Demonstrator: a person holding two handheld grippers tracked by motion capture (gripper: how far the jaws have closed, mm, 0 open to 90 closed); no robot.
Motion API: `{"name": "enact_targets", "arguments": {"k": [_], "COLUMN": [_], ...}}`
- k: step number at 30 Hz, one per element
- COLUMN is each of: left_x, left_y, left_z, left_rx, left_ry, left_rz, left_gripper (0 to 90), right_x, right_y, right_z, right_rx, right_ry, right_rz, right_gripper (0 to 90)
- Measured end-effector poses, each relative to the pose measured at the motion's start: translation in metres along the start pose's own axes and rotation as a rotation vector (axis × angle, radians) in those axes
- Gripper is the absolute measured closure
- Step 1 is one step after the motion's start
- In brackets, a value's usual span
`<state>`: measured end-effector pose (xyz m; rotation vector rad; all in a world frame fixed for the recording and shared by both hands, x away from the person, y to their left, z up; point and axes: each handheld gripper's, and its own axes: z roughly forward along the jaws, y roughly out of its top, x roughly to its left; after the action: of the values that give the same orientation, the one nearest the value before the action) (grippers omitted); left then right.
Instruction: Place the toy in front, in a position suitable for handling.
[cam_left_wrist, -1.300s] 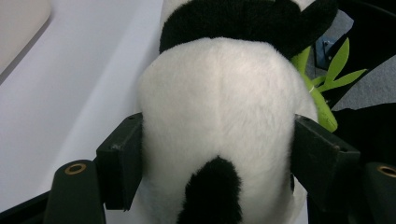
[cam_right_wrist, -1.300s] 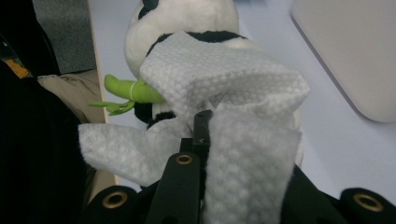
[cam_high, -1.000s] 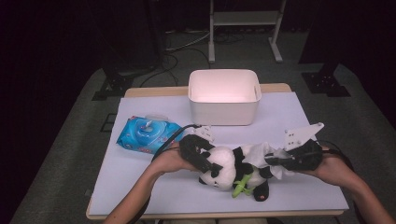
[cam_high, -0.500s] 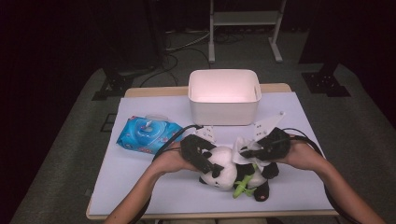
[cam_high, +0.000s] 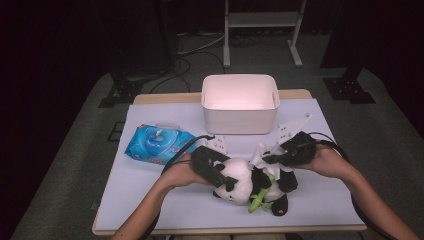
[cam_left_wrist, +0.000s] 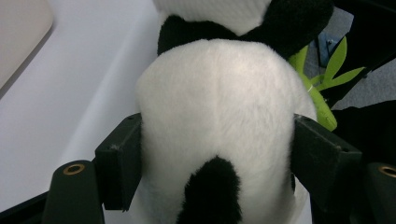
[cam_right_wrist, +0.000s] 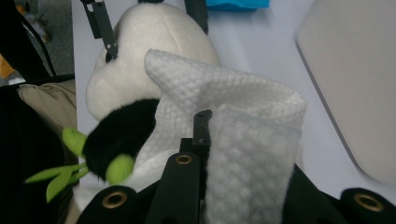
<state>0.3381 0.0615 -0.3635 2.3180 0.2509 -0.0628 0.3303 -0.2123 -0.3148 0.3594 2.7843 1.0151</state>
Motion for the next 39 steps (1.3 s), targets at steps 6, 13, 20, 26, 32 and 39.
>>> {"name": "enact_targets", "arguments": {"k": [6,13,20,26,32,39], "left_x": [0.003,0.006,0.009,0.009,0.013,0.022], "left_y": [-0.001,0.004,0.006,0.011,0.014,0.039], "left_z": [0.000,0.002,0.014,0.025,0.017,-0.005], "left_rx": [-0.006,0.038,0.066,0.088,0.049,0.021], "left_ry": [-0.019,-0.039,-0.086,-0.123,-0.078,0.086], "left_rz": [-0.013,-0.073,-0.116,-0.104,-0.062,0.081], "left_gripper": [22.5,9.9,2.9,5.3,26.2,28.6], "right_x": [-0.002,0.006,0.014,0.018,0.006,-0.015], "right_y": [-0.025,-0.026,-0.026,-0.027,-0.028,-0.016], "right_z": [-0.016,-0.012,-0.009,-0.008,-0.016,-0.028], "right_rx": [-0.023,-0.030,-0.023,-0.023,-0.046,-0.059], "right_ry": [0.001,0.020,0.035,0.033,0.016,-0.029], "right_rz": [0.054,0.037,0.031,0.031,0.053,0.072], "right_gripper": [82.0,82.2,82.6,82.6,82.5,82.5]}}
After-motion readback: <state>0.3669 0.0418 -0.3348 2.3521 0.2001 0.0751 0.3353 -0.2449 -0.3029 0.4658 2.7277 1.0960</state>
